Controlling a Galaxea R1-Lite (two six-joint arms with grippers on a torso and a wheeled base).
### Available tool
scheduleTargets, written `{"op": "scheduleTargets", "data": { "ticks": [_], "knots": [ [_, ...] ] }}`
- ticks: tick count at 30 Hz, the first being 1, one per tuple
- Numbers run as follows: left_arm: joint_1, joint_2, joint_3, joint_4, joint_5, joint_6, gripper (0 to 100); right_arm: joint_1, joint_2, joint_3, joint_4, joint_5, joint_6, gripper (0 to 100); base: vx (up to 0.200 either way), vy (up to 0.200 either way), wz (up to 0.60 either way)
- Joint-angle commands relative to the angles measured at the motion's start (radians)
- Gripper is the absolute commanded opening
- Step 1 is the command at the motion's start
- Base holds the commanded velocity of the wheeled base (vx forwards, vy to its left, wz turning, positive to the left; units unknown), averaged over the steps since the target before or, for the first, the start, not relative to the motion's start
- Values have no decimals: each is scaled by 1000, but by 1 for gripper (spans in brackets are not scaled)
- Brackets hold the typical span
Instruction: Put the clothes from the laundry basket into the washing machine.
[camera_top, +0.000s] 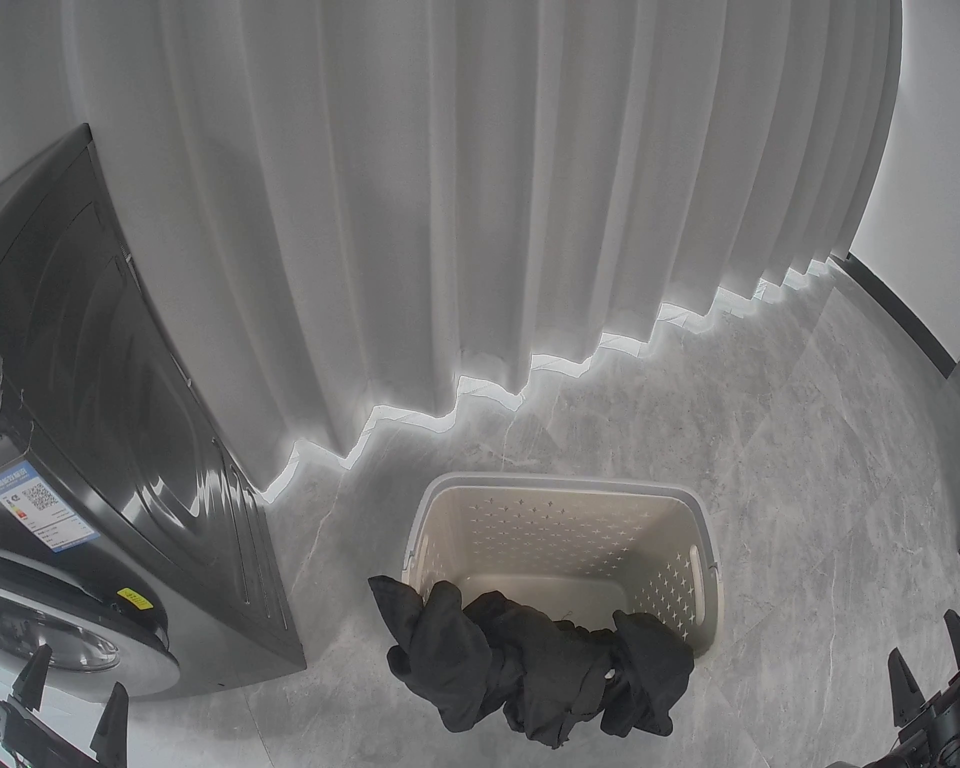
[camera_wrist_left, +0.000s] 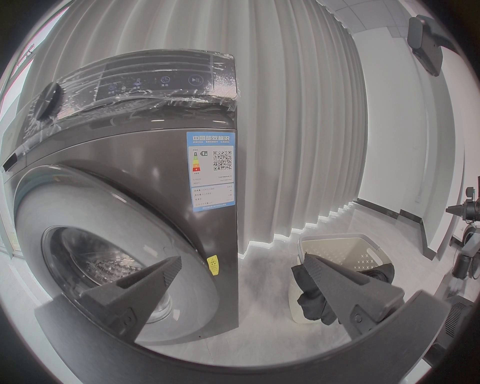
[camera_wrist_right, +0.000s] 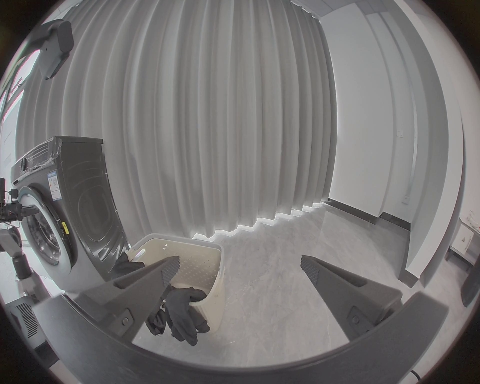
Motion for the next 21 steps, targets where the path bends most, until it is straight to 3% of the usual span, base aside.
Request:
{"op": "scheduleTargets", "data": {
  "ticks": [1, 21],
  "knots": [
    [0, -15, 18, 0, 0, 0, 100, 1, -10, 18, 0, 0, -1, 100, 0, 0, 0],
    [0, -15, 18, 0, 0, 0, 100, 0, -10, 18, 0, 0, -1, 100, 0, 0, 0]
  ]
}}
